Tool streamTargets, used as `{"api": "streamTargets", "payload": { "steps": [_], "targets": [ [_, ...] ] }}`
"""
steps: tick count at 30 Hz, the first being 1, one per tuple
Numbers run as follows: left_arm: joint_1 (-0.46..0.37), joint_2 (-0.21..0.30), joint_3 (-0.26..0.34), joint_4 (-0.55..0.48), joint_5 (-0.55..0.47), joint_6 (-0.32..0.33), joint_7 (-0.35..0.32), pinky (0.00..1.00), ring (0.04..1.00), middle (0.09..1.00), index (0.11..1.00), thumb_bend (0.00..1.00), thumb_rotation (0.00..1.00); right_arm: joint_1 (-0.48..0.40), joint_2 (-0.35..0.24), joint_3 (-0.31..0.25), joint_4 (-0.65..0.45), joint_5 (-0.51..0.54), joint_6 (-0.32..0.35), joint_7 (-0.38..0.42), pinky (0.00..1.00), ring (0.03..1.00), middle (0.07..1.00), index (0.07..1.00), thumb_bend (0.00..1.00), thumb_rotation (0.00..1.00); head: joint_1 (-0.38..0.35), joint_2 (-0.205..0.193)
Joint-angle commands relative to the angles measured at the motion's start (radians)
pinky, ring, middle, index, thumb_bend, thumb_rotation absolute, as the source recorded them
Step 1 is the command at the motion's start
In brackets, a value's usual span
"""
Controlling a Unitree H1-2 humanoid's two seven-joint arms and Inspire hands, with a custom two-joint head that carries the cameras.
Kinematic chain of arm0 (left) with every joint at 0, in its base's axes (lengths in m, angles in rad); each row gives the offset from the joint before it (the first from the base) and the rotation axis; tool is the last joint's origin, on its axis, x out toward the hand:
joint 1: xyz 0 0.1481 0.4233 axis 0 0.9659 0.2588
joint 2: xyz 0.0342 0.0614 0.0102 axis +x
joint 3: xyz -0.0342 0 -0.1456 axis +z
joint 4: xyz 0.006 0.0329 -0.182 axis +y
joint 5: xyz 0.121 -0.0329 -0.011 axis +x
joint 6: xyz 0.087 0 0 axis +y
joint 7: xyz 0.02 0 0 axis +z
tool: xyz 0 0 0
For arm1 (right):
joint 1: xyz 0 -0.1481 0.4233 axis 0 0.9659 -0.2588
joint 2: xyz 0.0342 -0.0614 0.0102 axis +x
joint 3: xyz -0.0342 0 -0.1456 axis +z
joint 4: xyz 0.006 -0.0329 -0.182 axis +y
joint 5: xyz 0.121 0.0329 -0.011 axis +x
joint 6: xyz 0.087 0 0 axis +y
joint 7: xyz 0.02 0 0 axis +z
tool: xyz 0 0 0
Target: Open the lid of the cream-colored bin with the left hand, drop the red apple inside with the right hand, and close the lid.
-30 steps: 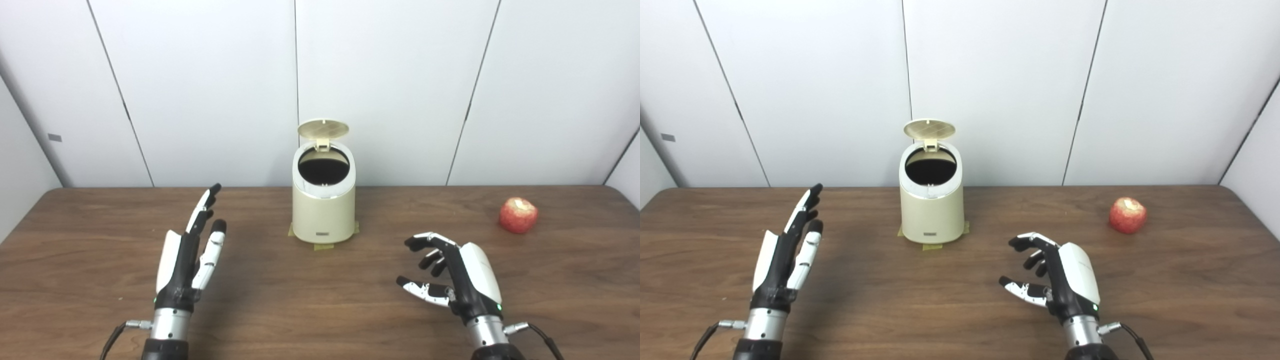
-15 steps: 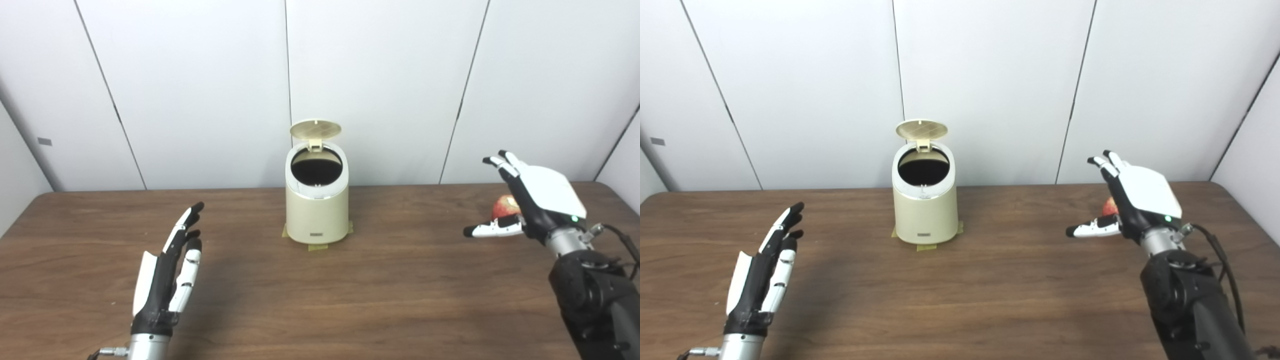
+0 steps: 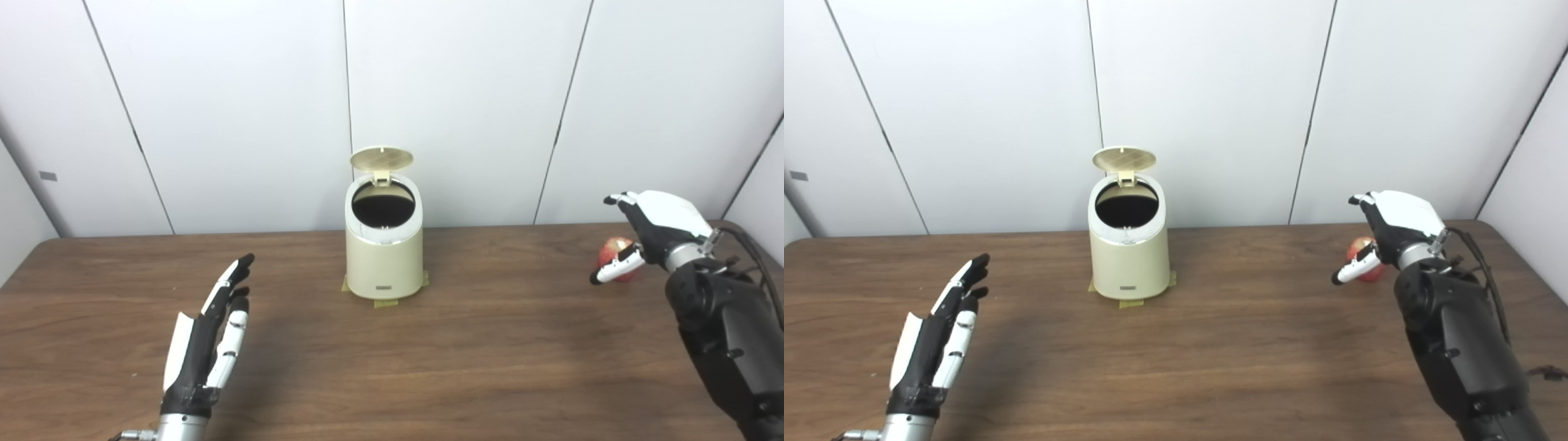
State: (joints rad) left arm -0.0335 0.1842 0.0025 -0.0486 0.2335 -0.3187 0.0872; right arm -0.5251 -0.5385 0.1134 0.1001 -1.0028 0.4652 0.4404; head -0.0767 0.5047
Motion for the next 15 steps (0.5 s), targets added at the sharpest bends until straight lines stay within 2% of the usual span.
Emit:
{"api": "streamTargets", "payload": {
  "steps": [1, 4, 8, 11, 15],
  "targets": [
    [0.022, -0.012, -0.003, 0.014, -0.008, -0.025, 0.002, 0.85, 0.920, 0.937, 0.920, 0.16, 0.94, -0.097, -0.025, -0.002, 0.047, 0.003, 0.002, -0.024, 0.60, 0.954, 0.959, 0.889, 0.94, 0.23, -0.002, 0.003],
    [0.021, -0.011, -0.002, 0.012, -0.002, -0.026, -0.003, 0.83, 0.912, 0.932, 0.916, 0.17, 0.95, -0.141, -0.017, 0.025, 0.139, 0.007, 0.002, -0.028, 0.62, 0.943, 0.967, 0.882, 0.93, 0.24, 0.000, 0.006],
    [0.024, -0.012, -0.001, 0.008, -0.006, -0.029, -0.008, 0.82, 0.906, 0.928, 0.911, 0.17, 0.95, -0.205, -0.018, 0.067, 0.276, 0.036, -0.006, -0.037, 0.68, 0.937, 0.969, 0.859, 0.94, 0.25, 0.003, 0.009],
    [0.031, -0.011, 0.000, 0.001, -0.010, -0.029, -0.012, 0.84, 0.909, 0.928, 0.910, 0.18, 0.95, -0.236, -0.023, 0.088, 0.339, 0.062, -0.004, -0.039, 0.71, 0.929, 0.973, 0.858, 0.94, 0.26, 0.004, 0.014],
    [0.036, -0.014, 0.002, -0.007, -0.014, -0.028, -0.014, 0.85, 0.912, 0.926, 0.908, 0.18, 0.94, -0.274, -0.020, 0.102, 0.418, 0.103, -0.001, -0.039, 0.60, 0.873, 0.964, 0.874, 0.94, 0.24, 0.007, 0.018]
  ]
}}
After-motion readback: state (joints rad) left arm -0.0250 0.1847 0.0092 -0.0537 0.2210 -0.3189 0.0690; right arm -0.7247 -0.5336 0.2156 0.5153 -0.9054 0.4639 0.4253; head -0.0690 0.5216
